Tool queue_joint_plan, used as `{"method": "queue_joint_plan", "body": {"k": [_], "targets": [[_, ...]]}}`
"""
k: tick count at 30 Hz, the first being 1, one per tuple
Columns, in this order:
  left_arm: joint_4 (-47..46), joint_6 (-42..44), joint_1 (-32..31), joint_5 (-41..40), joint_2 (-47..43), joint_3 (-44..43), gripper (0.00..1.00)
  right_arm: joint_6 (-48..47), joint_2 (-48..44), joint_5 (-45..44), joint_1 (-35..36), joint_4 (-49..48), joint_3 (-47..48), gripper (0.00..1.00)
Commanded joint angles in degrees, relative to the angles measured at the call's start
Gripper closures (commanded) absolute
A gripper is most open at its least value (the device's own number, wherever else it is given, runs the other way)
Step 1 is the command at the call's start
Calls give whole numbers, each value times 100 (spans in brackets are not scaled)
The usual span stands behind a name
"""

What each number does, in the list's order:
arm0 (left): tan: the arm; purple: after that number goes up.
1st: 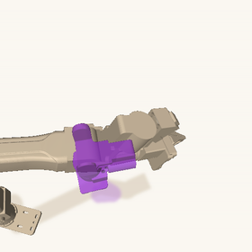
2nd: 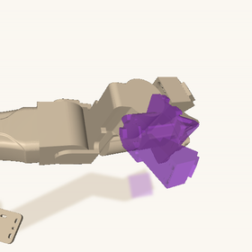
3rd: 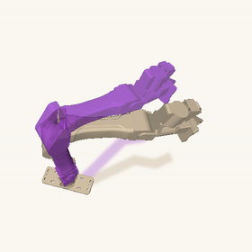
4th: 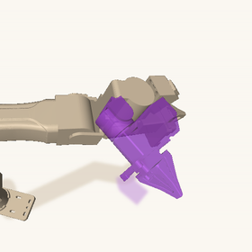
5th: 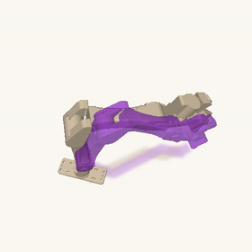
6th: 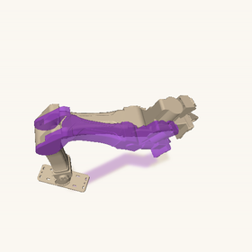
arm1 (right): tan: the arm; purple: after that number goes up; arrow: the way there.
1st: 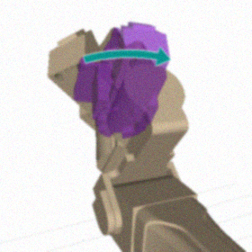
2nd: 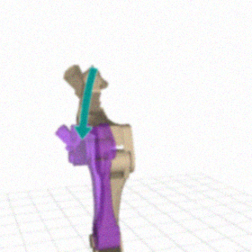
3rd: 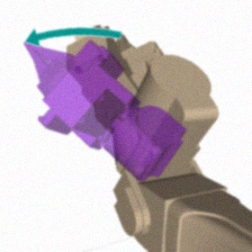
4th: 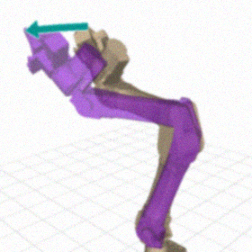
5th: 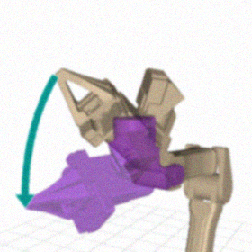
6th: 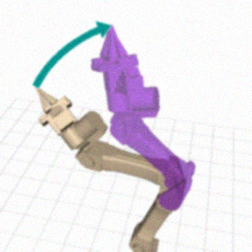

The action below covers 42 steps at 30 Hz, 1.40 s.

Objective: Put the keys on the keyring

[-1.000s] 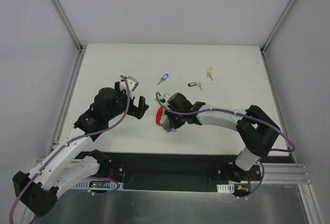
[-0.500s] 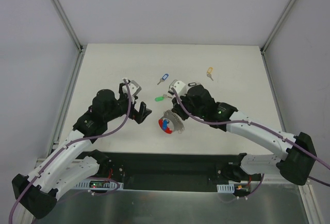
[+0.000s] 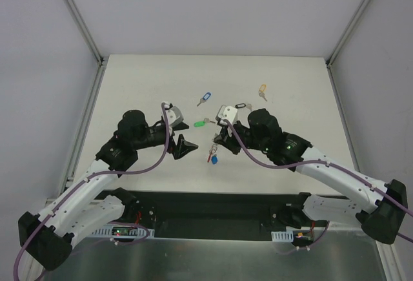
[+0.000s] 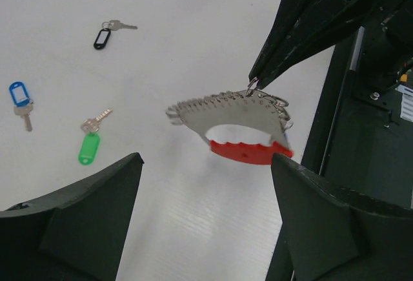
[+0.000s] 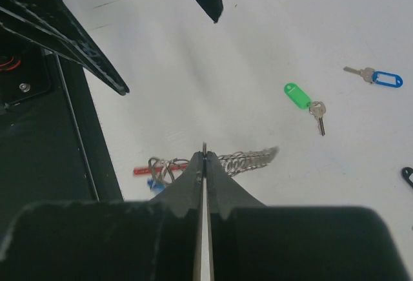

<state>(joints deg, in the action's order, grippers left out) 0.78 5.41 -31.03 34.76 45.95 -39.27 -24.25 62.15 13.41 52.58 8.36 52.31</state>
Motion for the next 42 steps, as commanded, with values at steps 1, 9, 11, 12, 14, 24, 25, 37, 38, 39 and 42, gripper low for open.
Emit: {"method": "queue_joint_plan", "body": {"k": [1, 9, 11, 12, 14, 24, 25, 37, 38, 39, 42], "targets": [[-412, 13, 44, 742, 396, -19, 21, -352, 16, 478, -2, -282, -37, 99], [-447, -48, 35, 883, 757, 77, 30, -563, 780, 891, -98, -379, 7, 99], [-464, -224, -17, 787, 818, 130, 31, -572, 912, 1023, -125, -370, -19, 99], [-473, -285, -70, 708, 862, 138, 32, -563, 1035, 1058, -116, -379, -46, 99], [-534, -453, -350, 315, 871, 191, 32, -519, 1097, 1155, -116, -388, -98, 99], [-2449, -1051, -932, -427, 976, 1447, 45, -563, 1053, 1489, -142, -256, -389, 99], [-2590, -964, -932, -383, 1003, 1500, 46, -572, 1054, 1524, -142, -247, -397, 99], [-3356, -207, -932, 706, 1688, 1466, 53, -669, 948, 1603, -178, -19, -503, 99], [-3365, -198, -932, 873, 1793, 1440, 53, -669, 931, 1612, -178, -10, -503, 99], [-3365, -172, -932, 987, 1855, 1396, 54, -669, 930, 1612, -178, -10, -512, 99], [-3356, -172, -949, 1164, 2092, 1325, 55, -669, 913, 1612, -178, 25, -503, 99]]}}
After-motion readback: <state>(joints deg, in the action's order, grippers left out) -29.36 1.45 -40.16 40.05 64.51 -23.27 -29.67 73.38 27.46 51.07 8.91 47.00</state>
